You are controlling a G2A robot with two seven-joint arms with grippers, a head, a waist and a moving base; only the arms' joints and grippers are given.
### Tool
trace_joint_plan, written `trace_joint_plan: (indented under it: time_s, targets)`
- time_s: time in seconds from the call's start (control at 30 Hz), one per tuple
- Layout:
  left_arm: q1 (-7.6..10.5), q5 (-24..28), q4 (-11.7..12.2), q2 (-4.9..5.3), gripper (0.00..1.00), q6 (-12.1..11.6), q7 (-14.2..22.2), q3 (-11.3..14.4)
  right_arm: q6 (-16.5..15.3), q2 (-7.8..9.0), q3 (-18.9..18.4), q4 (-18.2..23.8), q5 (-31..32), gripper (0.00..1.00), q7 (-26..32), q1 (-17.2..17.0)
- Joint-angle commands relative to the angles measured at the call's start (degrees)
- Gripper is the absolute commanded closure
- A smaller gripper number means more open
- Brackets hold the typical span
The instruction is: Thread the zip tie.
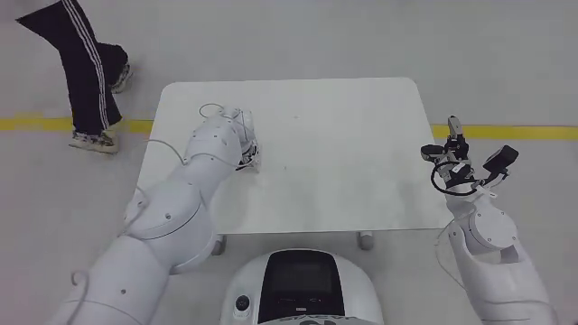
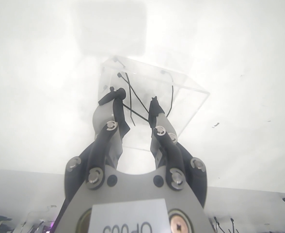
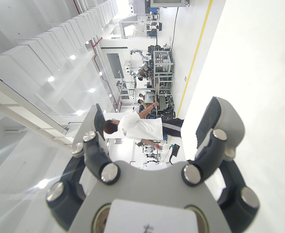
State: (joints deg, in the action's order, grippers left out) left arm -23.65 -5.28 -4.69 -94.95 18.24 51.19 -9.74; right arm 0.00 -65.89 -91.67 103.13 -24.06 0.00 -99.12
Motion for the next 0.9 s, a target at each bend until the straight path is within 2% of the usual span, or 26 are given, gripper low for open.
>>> trace_joint_plan:
  time_s: [0.0,0.23,0.33,0.4,0.5,0.7,0.87]
  targets:
    - [-0.08,0.02,-0.23,0.11,0.8,0.14,0.05,-0.01,0.0,0.0,0.0,0.0,0.0,0.0,0.0,0.0]
    - [-0.33,0.91,-0.85,0.55,0.89,0.52,-0.09,-0.41,0.0,0.0,0.0,0.0,0.0,0.0,0.0,0.0]
    - [-0.14,2.34,-0.99,0.85,0.92,-0.5,-0.58,-1.1,0.0,0.0,0.0,0.0,0.0,0.0,0.0,0.0]
    - [-0.12,3.03,-1.04,1.08,0.91,-1.4,-1.03,-1.44,0.0,0.0,0.0,0.0,0.0,0.0,0.0,0.0]
    - [-0.11,2.64,-1.21,1.3,0.89,-1.04,-0.43,-1.28,0.0,0.0,0.0,0.0,0.0,0.0,0.0,0.0]
    - [-0.25,1.61,-1.97,1.53,0.72,0.5,0.55,-0.81,0.0,0.0,0.0,0.0,0.0,0.0,0.0,0.0]
    - [-0.34,1.73,-2.43,1.73,0.73,1.14,0.32,-0.92,0.0,0.0,0.0,0.0,0.0,0.0,0.0,0.0]
